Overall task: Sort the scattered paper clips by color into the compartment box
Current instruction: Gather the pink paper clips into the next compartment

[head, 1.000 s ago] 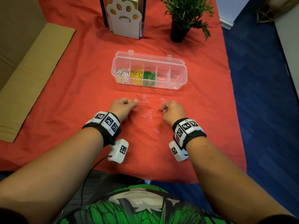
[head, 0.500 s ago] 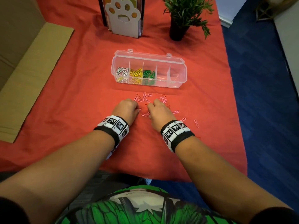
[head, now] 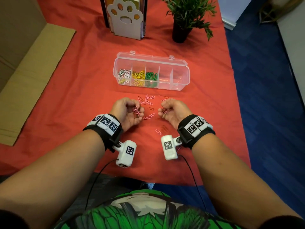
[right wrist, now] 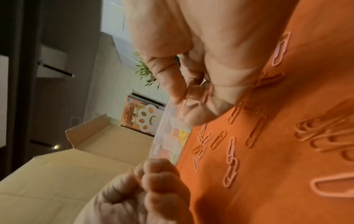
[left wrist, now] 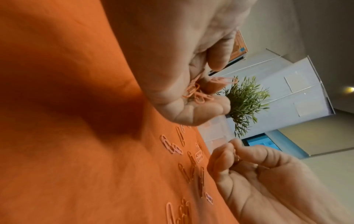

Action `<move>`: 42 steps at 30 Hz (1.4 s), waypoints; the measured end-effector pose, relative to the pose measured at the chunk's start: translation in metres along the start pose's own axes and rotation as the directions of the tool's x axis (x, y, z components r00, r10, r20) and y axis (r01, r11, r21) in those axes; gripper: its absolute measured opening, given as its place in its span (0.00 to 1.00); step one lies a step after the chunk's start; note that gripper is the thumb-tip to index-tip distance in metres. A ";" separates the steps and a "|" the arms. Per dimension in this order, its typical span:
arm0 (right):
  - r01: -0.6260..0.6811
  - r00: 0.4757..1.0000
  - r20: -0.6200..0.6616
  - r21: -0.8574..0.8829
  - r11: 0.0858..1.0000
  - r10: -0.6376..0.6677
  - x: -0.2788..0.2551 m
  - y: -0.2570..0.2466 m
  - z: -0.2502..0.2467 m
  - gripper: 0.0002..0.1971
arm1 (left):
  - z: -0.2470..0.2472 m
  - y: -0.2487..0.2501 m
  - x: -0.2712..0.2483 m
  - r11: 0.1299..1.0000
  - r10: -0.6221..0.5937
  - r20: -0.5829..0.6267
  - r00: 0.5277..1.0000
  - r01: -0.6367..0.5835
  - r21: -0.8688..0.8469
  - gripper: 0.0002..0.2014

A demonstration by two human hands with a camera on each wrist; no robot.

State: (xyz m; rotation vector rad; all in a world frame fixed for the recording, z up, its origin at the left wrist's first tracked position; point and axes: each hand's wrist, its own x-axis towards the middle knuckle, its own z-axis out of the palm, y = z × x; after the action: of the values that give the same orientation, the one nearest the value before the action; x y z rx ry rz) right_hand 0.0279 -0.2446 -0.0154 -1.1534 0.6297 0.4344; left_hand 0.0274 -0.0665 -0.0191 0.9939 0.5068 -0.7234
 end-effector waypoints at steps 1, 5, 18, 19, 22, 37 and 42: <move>0.012 1.000 0.003 -0.016 1.000 -0.012 0.001 0.001 0.002 0.13 | 0.002 0.000 0.002 1.000 0.004 -0.015 1.000 -0.004 0.005 0.09; 0.078 0.996 0.009 -0.557 0.827 -0.087 0.011 0.011 0.010 0.16 | 0.010 -0.008 0.011 0.974 0.081 -0.140 0.987 -0.049 0.221 0.11; 0.314 0.895 0.342 -0.939 -0.140 -0.285 0.014 0.036 0.012 0.11 | -0.002 -0.028 0.016 -0.075 0.467 0.140 0.873 -0.119 0.990 0.12; 0.308 0.895 0.345 -0.937 -0.165 -0.284 0.014 0.036 0.013 0.11 | -0.001 -0.028 0.016 -0.122 0.464 0.162 0.871 -0.119 0.985 0.11; 0.287 0.907 0.324 -0.943 -0.168 -0.271 0.014 0.033 0.008 0.11 | 0.003 -0.029 0.014 -0.220 0.425 0.198 0.883 -0.112 0.969 0.10; 0.260 0.871 0.392 -0.880 -0.397 -0.297 0.006 0.033 0.016 0.14 | 0.001 -0.009 -0.012 1.000 -0.019 -0.042 0.999 0.020 0.007 0.07; 0.267 0.929 0.290 -0.955 -0.127 -0.229 0.011 0.016 0.007 0.11 | 0.008 -0.013 -0.006 0.988 0.030 -0.114 0.993 -0.012 0.152 0.14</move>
State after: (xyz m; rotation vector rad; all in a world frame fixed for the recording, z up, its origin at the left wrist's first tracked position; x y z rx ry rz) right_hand 0.0280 -0.2319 -0.0323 -2.7455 -0.1814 0.5872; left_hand 0.0142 -0.0763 -0.0193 1.1867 0.5472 -0.6957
